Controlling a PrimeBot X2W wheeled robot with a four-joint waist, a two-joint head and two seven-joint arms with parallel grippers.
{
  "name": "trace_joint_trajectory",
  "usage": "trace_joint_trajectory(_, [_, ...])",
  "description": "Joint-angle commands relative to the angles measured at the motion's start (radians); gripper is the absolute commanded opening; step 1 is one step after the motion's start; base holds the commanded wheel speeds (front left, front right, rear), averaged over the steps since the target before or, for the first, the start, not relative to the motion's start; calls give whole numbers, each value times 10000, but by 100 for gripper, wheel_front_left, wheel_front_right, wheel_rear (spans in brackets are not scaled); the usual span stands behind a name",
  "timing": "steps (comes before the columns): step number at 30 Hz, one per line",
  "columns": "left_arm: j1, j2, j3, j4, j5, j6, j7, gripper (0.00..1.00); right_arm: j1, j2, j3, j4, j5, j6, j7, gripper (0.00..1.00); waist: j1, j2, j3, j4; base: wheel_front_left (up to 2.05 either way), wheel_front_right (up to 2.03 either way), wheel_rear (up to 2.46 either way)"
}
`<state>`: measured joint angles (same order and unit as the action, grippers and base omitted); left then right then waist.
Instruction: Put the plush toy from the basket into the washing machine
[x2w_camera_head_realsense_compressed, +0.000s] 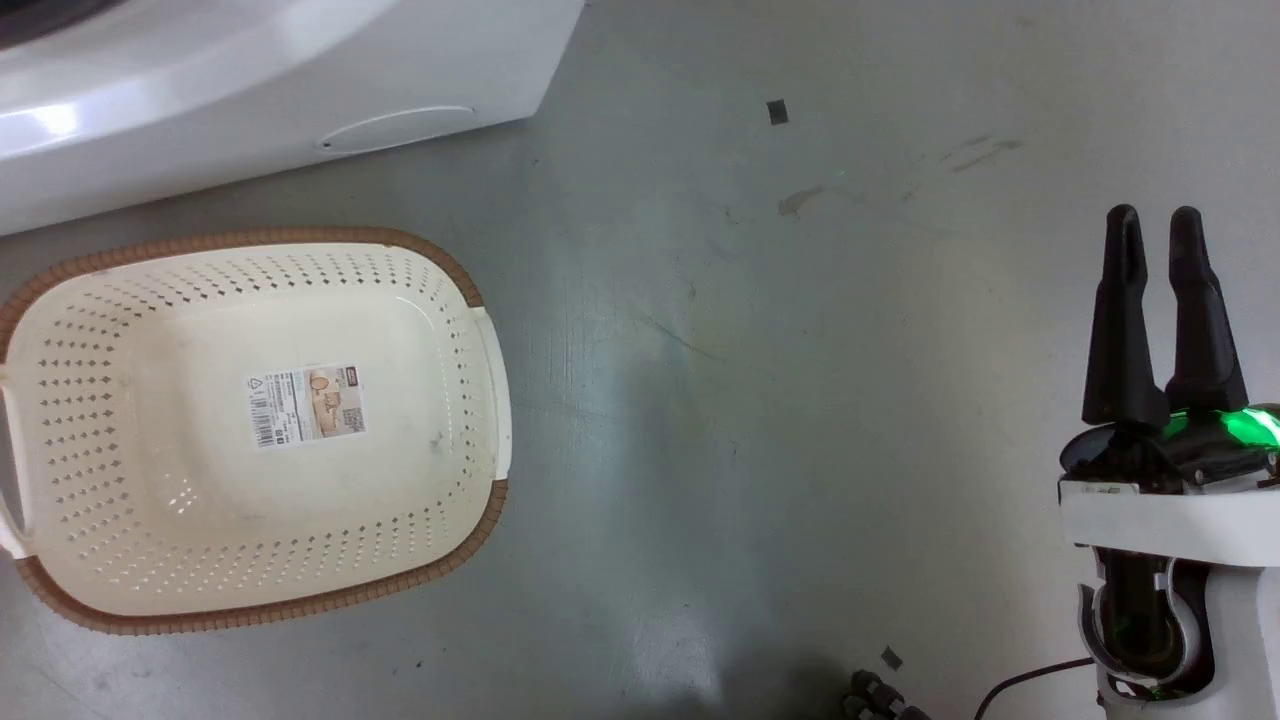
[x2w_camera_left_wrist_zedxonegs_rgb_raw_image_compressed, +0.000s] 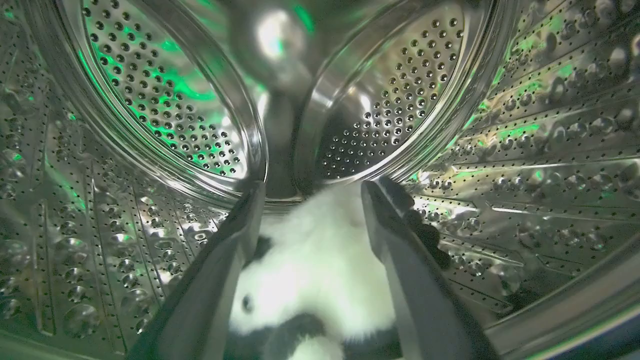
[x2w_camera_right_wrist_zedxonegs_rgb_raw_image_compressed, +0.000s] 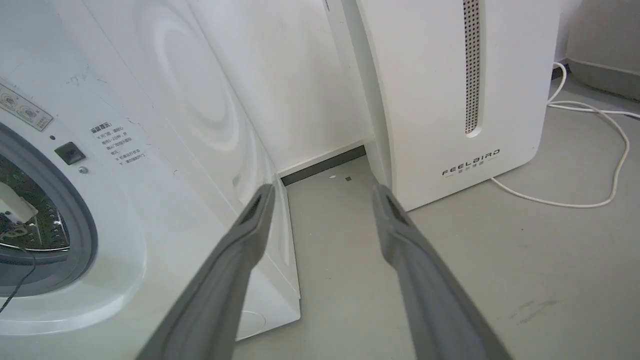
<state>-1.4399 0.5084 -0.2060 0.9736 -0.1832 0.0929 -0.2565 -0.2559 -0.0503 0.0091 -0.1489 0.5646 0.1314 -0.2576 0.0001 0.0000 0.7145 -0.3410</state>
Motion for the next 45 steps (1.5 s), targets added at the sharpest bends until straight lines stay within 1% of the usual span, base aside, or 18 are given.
trace_joint_trajectory(1, [106, -27, 19, 39, 40, 32, -53, 100, -119, 1, 49, 11, -30, -7, -42, 100, -1, 0, -115, 58, 0, 0, 0])
trace_joint_trajectory(7, [908, -349, 269, 34, -271, 29, -53, 100, -99, 1, 149, -59, -541, -7, -42, 100, -1, 0, -620, 263, 0, 0, 0])
trace_joint_trajectory(12, [1846, -665, 519, -382, -442, 108, -53, 100, 7, 1, -45, 3, -737, -7, -42, 100, -1, 0, -1142, 541, 0, 0, 0])
trace_joint_trajectory(16, [2759, -1024, 679, -935, -472, 232, -53, 100, 185, 1, -171, 48, -998, -7, -42, 100, -1, 0, -1666, 836, 0, 0, 0])
trace_joint_trajectory(22, [4321, -1565, 751, -2145, -198, 525, -53, 100, 564, 1, -241, 136, -1539, -7, -42, 100, -1, 0, -2533, 1321, 0, 0, 0])
trace_joint_trajectory(26, [5602, -1866, 911, -3316, 70, 892, -53, 100, 881, 1, -299, 233, -2064, -7, -42, 100, -1, 0, -3187, 1643, 0, 0, 0])
trace_joint_trajectory(28, [6304, -1964, 962, -3888, 231, 1034, -53, 100, 1027, 1, -138, 206, -2515, -7, -42, 100, -1, 0, -3480, 1765, 0, 0, 0])
trace_joint_trajectory(31, [7376, -2123, 1145, -4817, 383, 1259, -53, 100, 1266, 1, -58, 196, -2833, -7, -42, 100, -1, 0, -3918, 1969, 0, 0, 0])
trace_joint_trajectory(32, [7376, -2123, 1145, -4817, 383, 1259, -53, 100, 1266, 1, -58, 196, -2833, -7, -42, 100, -1, 0, -3918, 1969, 0, 0, 0])
trace_joint_trajectory(37, [9208, -2371, 1209, -6148, 690, 1331, -53, 100, 1746, 1, -164, 306, -3223, -7, -42, 100, -1, 0, -4702, 2314, 0, 0, 0])
trace_joint_trajectory(45, [11545, -2907, 1508, -7632, 787, 1124, -53, 100, 2393, 1, -364, 569, -3612, -7, -42, 100, -1, 0, -5544, 2844, 0, 0, 0])
